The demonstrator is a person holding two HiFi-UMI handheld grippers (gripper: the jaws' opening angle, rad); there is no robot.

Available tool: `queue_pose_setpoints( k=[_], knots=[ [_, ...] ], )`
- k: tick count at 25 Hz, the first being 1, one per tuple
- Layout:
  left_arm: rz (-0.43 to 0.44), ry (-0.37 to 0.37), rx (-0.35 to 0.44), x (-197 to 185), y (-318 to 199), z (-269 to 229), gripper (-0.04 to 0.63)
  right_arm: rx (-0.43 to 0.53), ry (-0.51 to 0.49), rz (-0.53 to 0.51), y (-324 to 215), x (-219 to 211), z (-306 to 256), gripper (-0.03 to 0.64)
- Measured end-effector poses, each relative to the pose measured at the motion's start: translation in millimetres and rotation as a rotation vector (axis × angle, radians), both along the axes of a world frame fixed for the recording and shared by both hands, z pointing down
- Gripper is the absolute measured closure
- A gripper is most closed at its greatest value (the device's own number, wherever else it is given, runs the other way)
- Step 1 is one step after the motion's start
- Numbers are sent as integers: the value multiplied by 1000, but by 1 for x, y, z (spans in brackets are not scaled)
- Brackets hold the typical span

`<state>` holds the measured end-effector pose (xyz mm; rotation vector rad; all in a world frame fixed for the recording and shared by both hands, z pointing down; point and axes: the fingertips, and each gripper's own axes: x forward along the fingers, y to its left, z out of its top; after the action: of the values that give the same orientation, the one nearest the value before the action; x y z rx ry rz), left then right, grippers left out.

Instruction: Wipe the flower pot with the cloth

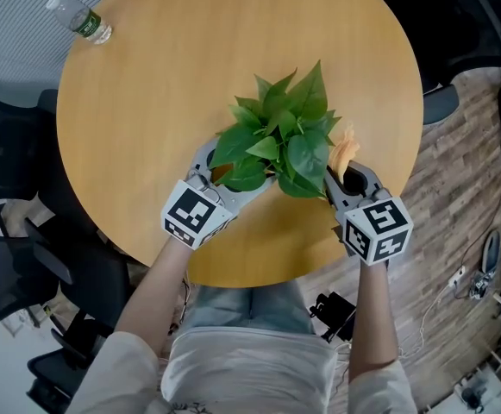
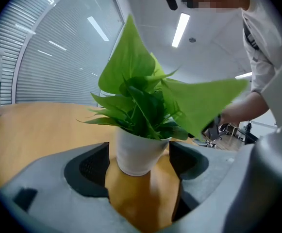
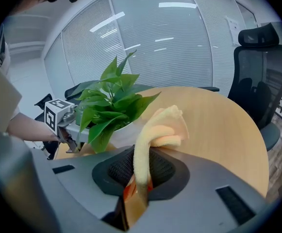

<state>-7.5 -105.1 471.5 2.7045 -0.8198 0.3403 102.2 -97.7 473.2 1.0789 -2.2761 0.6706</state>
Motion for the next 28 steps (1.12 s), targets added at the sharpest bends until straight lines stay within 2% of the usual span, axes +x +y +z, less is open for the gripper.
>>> queue_pose_setpoints(
  k=[7, 12, 28],
  knots=[
    [31, 22, -4, 6, 0, 2, 216, 15, 16, -40, -20, -10, 6, 563],
    [52, 28, -8, 8, 3, 4, 245, 26, 39, -103, -21, -21, 12, 563],
    [30, 32, -8, 9, 3, 1, 247, 48, 118, -208, -1, -31, 17, 563]
  ],
)
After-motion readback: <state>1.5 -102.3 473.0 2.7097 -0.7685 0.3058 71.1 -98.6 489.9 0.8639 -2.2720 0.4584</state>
